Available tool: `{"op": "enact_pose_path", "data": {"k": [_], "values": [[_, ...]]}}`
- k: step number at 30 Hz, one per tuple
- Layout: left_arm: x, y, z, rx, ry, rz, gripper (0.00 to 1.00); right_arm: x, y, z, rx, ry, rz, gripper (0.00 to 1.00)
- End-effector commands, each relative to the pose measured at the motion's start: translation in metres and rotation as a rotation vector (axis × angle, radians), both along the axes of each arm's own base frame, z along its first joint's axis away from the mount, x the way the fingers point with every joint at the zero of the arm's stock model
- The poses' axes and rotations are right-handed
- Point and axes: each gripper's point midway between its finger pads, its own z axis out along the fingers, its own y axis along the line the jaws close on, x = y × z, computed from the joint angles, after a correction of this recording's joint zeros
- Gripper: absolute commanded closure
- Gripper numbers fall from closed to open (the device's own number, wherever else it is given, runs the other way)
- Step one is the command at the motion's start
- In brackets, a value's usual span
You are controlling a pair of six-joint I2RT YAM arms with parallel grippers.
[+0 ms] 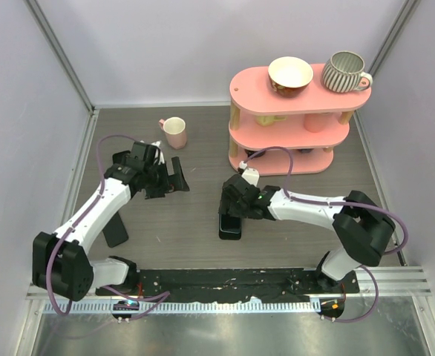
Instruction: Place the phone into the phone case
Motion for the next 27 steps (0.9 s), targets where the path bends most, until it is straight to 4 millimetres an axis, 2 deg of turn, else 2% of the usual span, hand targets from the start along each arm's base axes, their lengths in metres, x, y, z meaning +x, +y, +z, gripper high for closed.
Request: {"op": "enact_pose_path", "data": {"k": [1, 8, 12, 18, 21, 27], "values": [[-0.001, 0.007, 0.012, 0.016, -0.057, -0.012, 0.00, 0.019, 0.014, 0.019, 0.034, -0.082, -0.049, 0.68], [-0.003, 0.006, 0.011, 0.007, -0.054, -0.014, 0.00, 0.013, 0.012, 0.005, -0.011, -0.072, -0.041, 0.65], [-0.003, 0.006, 0.009, 0.008, -0.049, -0.012, 0.00, 0.009, 0.009, 0.003, -0.050, -0.075, -0.029, 0.62], [-0.003, 0.005, 0.008, 0.006, -0.045, -0.015, 0.00, -0.001, -0.001, -0.004, -0.122, -0.054, -0.034, 0.52], [-0.002, 0.005, 0.008, 0.005, -0.045, -0.016, 0.00, -0.005, -0.005, -0.005, -0.127, -0.042, -0.045, 0.44], [-0.005, 0.003, 0.003, -0.001, -0.025, -0.029, 0.00, -0.006, -0.004, 0.007, -0.112, -0.046, -0.057, 0.32]]}}
